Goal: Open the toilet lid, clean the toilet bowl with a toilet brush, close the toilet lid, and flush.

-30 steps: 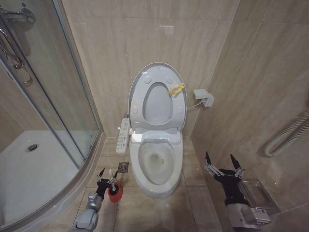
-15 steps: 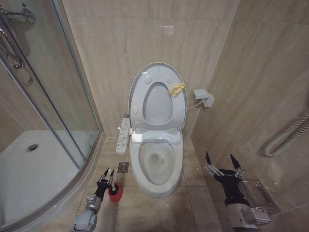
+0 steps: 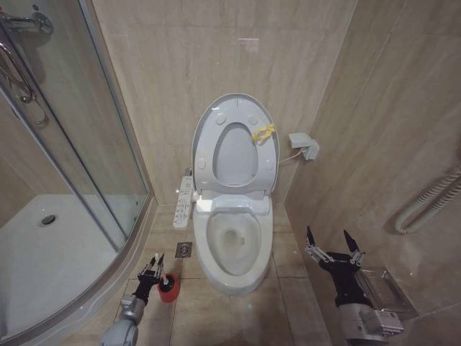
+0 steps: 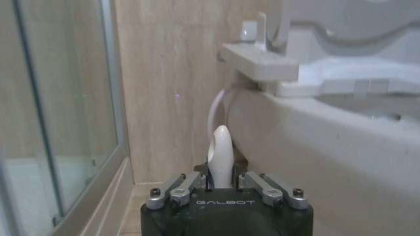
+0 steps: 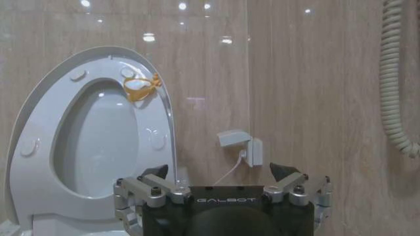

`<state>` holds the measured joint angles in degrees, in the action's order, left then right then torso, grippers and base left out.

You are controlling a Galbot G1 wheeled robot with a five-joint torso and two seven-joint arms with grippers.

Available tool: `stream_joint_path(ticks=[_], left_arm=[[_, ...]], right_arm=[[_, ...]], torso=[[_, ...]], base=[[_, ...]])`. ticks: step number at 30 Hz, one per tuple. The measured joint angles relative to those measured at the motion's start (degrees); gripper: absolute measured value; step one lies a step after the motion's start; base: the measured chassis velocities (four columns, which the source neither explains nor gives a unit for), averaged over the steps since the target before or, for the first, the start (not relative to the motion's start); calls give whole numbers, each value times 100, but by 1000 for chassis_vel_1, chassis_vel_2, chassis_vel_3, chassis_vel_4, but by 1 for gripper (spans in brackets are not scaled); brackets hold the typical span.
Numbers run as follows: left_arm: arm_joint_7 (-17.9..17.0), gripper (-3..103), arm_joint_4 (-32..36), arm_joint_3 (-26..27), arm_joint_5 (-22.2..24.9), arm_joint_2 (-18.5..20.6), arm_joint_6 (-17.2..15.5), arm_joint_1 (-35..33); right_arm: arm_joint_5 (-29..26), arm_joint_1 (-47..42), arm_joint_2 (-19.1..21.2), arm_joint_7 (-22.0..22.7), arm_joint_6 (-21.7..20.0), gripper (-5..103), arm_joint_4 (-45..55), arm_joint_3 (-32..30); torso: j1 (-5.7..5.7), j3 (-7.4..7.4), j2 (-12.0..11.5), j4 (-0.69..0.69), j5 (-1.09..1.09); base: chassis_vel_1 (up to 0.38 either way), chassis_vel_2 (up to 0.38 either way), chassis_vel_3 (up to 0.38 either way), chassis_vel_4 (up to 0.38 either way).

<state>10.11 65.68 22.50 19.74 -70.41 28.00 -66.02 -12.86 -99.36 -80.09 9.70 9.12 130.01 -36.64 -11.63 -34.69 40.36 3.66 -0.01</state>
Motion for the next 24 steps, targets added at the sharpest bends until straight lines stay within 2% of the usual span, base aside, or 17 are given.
stream_joint_path(ticks=[2,6,7,10,11,14,15,19,20,24], left_arm=[[-10,22,189,42,48,39,-3,-111],[-168,22,1282,300,288,257,-43,-779],[-168,22,1282,300,288,257,-43,-779],[-227,22,2340,632,467,376,-43,-1418],[-227,22,2340,632,467,376,-43,-1418],[-224,22,3279,911,633,396,61,-2162],[-224,22,3279,911,633,396,61,-2162],[222,22,3954,1048,839,469,183,-2795],[222,22,3954,1048,839,469,183,-2795],[797,22,4657,1256,949,530,228,-3352]], right_arm=[[0,0,0,0,0,100,0,0],[0,0,0,0,0,100,0,0],[0,0,0,0,0,100,0,0],[0,0,0,0,0,100,0,0],[0,0,0,0,0,100,0,0],[0,1,0,0,0,100,0,0],[0,1,0,0,0,100,0,0],[0,0,0,0,0,100,0,0],[0,0,0,0,0,100,0,0],[0,0,0,0,0,100,0,0]], torso=[[0,0,0,0,-1],[0,0,0,0,-2],[0,0,0,0,-2],[1,1,1,2,2],[1,1,1,2,2],[1,1,1,0,3],[1,1,1,0,3],[1,1,1,0,2],[1,1,1,0,2],[1,1,1,2,2]], base=[[0,0,0,0],[0,0,0,0],[0,0,0,0],[0,0,0,0],[0,0,0,0],[0,0,0,0],[0,0,0,0],[0,0,0,0],[0,0,0,0],[0,0,0,0]])
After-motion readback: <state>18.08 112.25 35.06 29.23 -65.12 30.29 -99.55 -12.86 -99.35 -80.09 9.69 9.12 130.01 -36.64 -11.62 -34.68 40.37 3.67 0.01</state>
